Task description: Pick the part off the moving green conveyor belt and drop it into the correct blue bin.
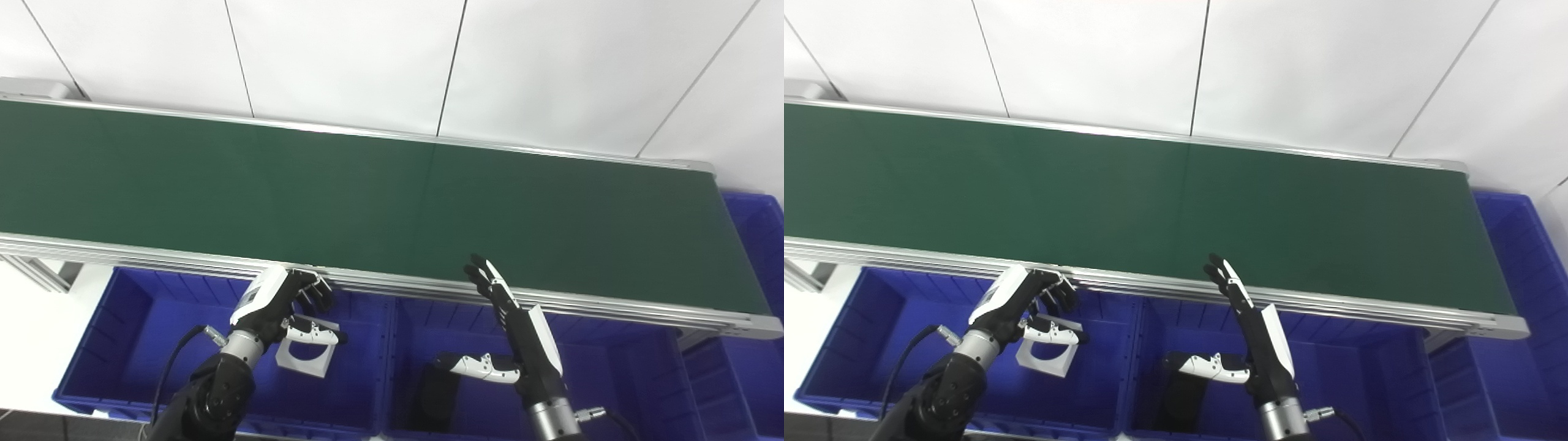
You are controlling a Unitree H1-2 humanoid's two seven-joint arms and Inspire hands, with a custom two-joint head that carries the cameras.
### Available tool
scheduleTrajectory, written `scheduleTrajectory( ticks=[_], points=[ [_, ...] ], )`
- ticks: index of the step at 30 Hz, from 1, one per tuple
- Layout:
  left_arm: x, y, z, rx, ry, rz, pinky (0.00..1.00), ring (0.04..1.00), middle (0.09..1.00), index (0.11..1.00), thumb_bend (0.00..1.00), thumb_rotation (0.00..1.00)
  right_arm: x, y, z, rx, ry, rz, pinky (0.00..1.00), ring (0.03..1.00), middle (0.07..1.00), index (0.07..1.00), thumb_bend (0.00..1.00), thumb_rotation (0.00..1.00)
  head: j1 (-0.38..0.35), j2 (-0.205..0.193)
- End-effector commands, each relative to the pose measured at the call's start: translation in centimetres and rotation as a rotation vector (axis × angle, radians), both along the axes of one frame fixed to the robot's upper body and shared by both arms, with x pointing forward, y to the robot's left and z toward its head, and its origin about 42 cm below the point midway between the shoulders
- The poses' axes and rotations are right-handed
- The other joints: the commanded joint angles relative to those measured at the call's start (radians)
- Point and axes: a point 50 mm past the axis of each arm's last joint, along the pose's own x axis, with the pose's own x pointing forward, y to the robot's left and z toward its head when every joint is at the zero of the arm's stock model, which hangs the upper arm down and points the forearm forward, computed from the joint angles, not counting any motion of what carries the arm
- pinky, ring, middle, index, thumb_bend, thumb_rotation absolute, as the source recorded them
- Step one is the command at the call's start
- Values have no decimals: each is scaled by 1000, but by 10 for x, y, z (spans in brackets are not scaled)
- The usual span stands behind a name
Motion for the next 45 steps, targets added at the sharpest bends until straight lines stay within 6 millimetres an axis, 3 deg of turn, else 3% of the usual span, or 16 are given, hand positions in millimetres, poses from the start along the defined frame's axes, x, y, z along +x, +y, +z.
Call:
scheduleTrajectory(
  ticks=[1, 3, 4, 8, 9, 10, 11, 12, 13, 15, 23, 30, 34, 45],
  points=[
    [8, 1, 13, 39, -29, -6, 180, 439, 412, 510, 492, 0, 1, 1, 7, 13, -26, -2, 916, 913, 902, 949, 980, 449, 6, -3],
    [9, 2, 11, 58, -8, 7, 187, 442, 409, 515, 491, 0, 1, 1, 5, 14, -19, 0, 915, 914, 903, 951, 977, 443, 7, -18],
    [8, 3, 11, 73, 0, 12, 198, 376, 431, 531, 487, 0, 1, 2, 5, 16, -18, -1, 912, 912, 902, 950, 978, 442, 9, -30],
    [5, 5, 14, 166, 30, -10, 303, 373, 446, 548, 489, 0, -4, 3, 7, 16, -14, -10, 901, 910, 901, 945, 981, 437, 16, -19],
    [4, 4, 15, 206, 39, -23, 354, 409, 472, 523, 494, 0, -4, 2, 9, 13, -15, -7, 905, 912, 902, 946, 979, 437, 16, -19],
    [3, 3, 17, 238, 47, -31, 455, 523, 467, 524, 504, 0, -5, 1, 9, 13, -14, -5, 908, 913, 904, 947, 977, 435, 18, -22],
    [2, 2, 19, 257, 54, -34, 570, 646, 640, 510, 504, 35, -5, 0, 10, 14, -13, -4, 908, 913, 905, 948, 979, 428, 18, -22],
    [1, 1, 20, 269, 55, -37, 609, 687, 698, 505, 505, 47, -6, 0, 10, 16, -13, -1, 908, 913, 906, 949, 979, 426, 20, -27],
    [1, 1, 20, 276, 55, -40, 659, 743, 776, 665, 564, 78, -6, 0, 10, 17, -12, 0, 908, 915, 909, 950, 976, 422, 20, -27],
    [0, 1, 20, 272, 39, -38, 700, 794, 829, 769, 635, 137, -6, 0, 8, 12, -16, -4, 893, 911, 908, 945, 981, 429, 23, -36],
    [-4, 1, 23, 146, -14, 7, 716, 800, 817, 780, 740, 298, -6, -3, 7, 4, 0, 5, 921, 923, 917, 954, 977, 427, 23, -52],
    [-4, 5, 22, -59, -59, 0, 686, 779, 786, 740, 776, 277, -5, -4, 3, 0, 13, 9, 921, 926, 922, 958, 986, 436, 16, -63],
    [-7, 11, 21, -287, -69, -63, 669, 746, 763, 724, 768, 247, -5, -3, 1, 6, 26, 22, 923, 935, 930, 961, 995, 437, 9, -73],
    [-35, 17, 26, -637, 6, -108, 693, 761, 765, 708, 827, 244, -6, 0, -4, 19, 70, 44, 943, 938, 938, 955, 1000, 432, -17, -98]
  ],
)
